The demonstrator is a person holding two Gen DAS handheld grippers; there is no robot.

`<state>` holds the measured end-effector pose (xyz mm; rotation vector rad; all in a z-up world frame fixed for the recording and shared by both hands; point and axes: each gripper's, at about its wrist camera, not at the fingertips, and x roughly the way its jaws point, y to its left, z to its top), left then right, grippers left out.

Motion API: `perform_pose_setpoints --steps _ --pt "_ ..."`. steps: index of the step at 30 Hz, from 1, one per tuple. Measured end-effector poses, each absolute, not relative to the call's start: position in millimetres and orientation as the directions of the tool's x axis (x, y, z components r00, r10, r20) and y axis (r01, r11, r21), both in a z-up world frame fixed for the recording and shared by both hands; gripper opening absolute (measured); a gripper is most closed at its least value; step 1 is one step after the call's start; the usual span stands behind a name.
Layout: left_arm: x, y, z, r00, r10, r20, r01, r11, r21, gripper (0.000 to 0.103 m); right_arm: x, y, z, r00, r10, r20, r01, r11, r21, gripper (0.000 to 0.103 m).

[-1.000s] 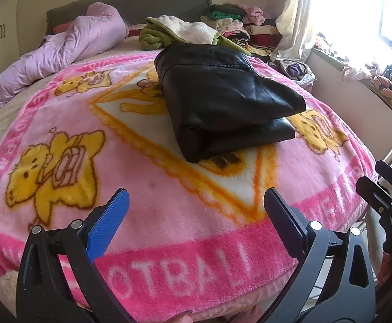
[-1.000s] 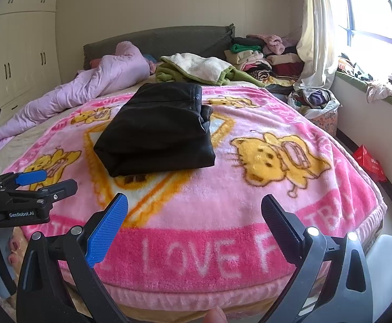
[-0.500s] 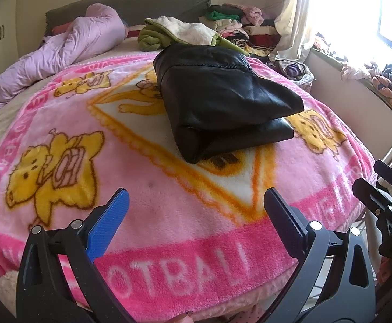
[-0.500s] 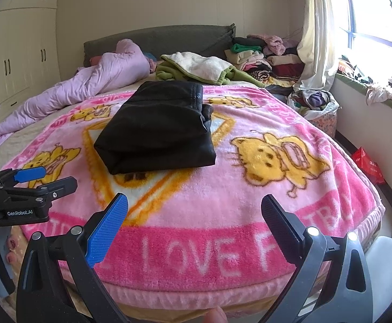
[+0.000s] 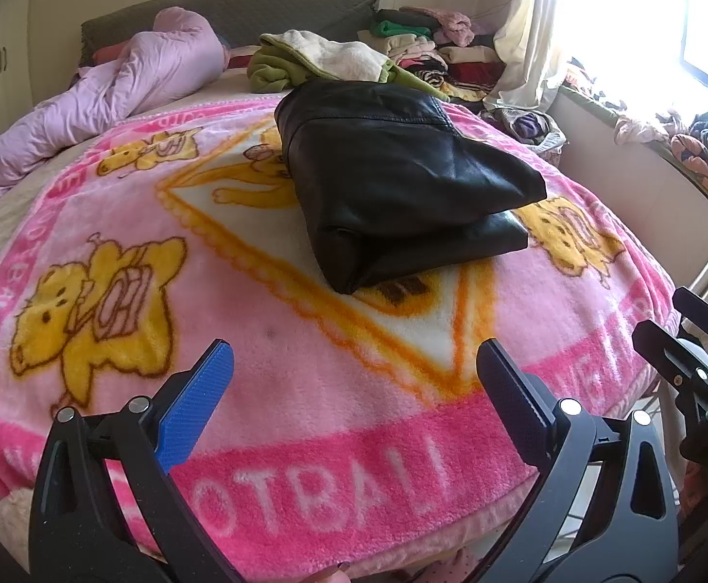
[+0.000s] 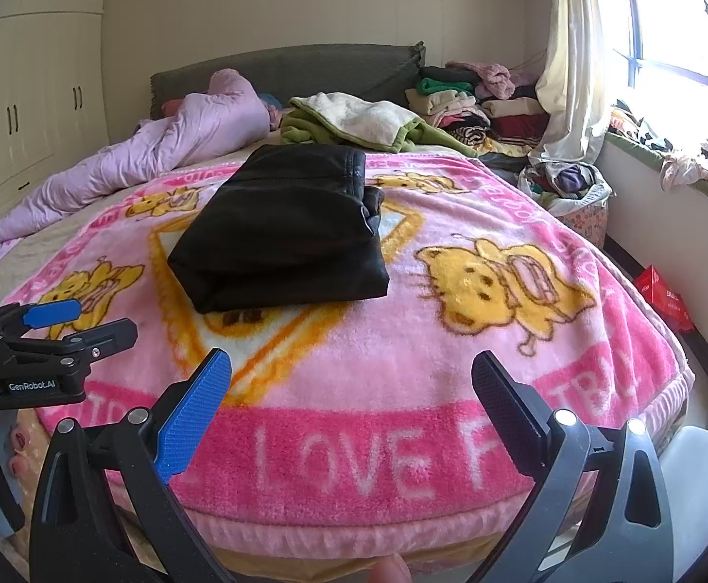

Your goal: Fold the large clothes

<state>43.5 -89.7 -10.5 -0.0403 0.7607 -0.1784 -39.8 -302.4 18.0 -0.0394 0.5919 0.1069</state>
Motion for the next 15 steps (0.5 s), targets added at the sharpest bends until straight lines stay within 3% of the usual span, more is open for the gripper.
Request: perform_pose_setpoints --steps 15 --pt "44.1 -88.4 -8.1 0.706 -0.180 -0.685 0.154 0.983 -0.100 0.094 -38.7 -306.4 16.8 0.824 0.069 -0.562 -0.093 0.996 -0.014 0.099"
